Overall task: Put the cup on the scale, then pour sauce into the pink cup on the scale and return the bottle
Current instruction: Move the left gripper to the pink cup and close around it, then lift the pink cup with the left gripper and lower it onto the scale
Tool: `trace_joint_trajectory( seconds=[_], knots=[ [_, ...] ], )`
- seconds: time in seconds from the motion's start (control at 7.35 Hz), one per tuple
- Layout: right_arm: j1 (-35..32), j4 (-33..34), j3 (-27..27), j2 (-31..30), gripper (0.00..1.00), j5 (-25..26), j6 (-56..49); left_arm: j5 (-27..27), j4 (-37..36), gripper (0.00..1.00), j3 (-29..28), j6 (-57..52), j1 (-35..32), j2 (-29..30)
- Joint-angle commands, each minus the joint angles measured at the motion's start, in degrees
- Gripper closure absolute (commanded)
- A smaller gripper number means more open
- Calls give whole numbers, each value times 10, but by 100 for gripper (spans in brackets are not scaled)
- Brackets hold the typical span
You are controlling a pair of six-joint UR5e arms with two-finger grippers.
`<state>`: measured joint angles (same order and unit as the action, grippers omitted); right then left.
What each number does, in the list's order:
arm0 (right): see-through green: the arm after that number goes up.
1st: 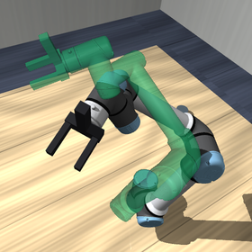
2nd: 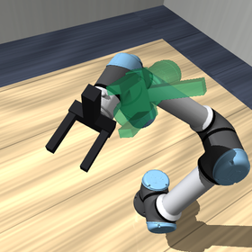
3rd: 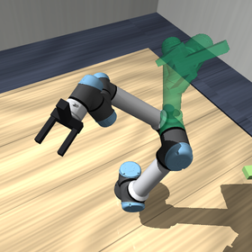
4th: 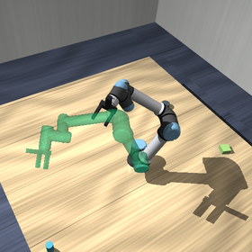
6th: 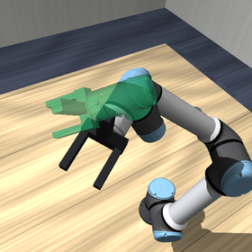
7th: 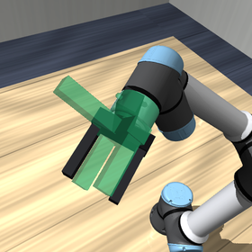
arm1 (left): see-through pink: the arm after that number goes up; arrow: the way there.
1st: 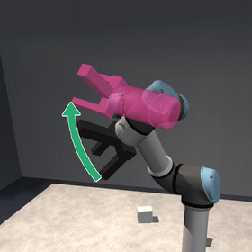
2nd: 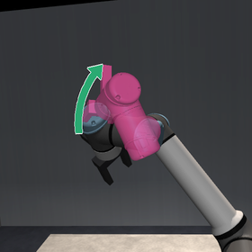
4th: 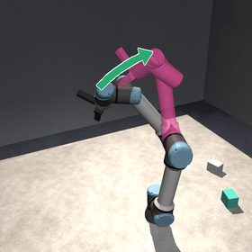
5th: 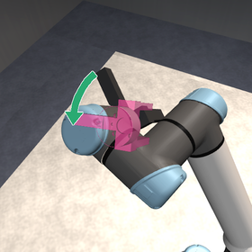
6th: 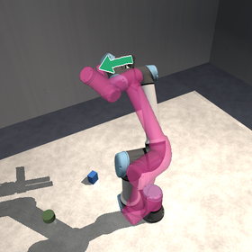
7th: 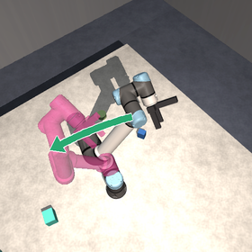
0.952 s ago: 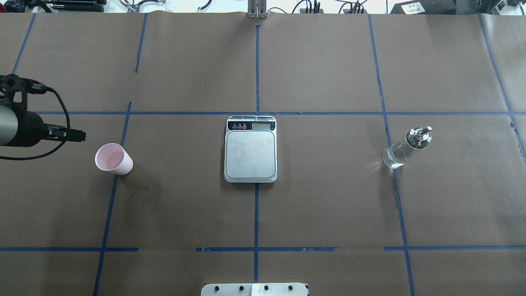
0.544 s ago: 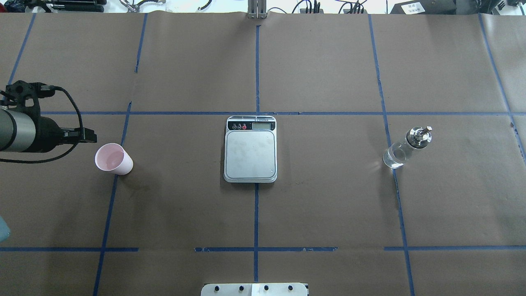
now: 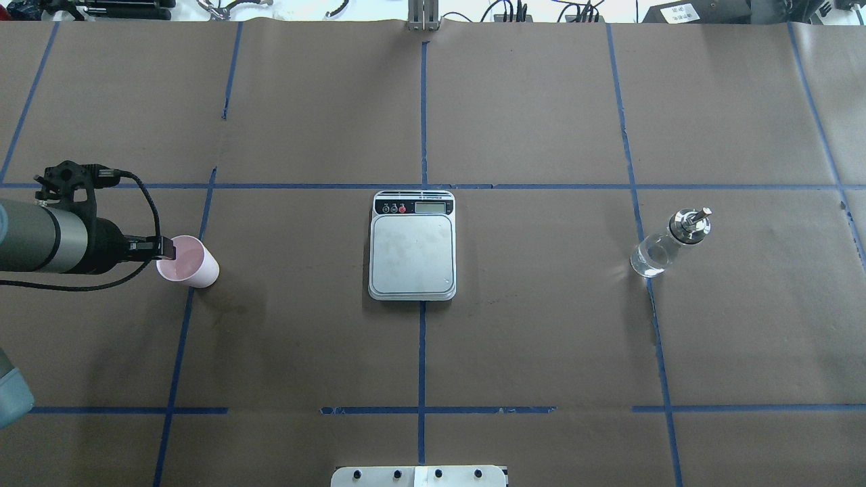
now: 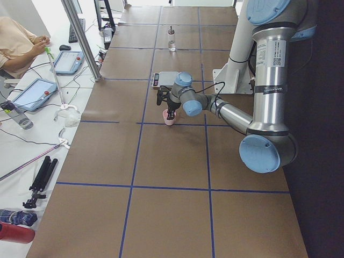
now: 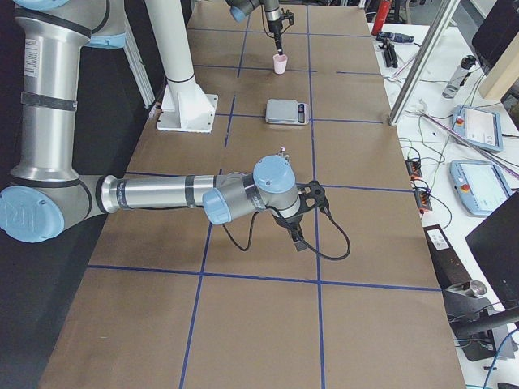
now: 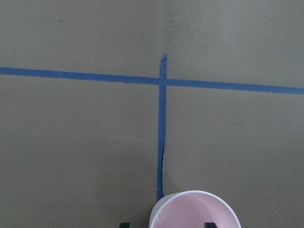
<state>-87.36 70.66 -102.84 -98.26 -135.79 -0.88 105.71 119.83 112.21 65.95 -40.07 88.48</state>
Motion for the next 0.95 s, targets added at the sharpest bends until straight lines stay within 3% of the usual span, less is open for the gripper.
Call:
trace_joint_trajectory(
  seconds=[0.0,0.27,0.41,0.54,0.82],
  knots=[
    [0,0,0,0,0,0,0,-3,0,63,-9,1,5,-1],
    [0,0,0,-1,0,0,0,-7,-1,66,-9,1,8,0],
    [0,0,-1,-1,0,0,0,-7,0,77,-9,1,11,0],
    [0,0,-1,-1,0,0,0,-7,0,100,-8,2,13,0],
    [0,0,0,-2,0,0,0,-3,-6,100,16,-2,13,2]
  ],
)
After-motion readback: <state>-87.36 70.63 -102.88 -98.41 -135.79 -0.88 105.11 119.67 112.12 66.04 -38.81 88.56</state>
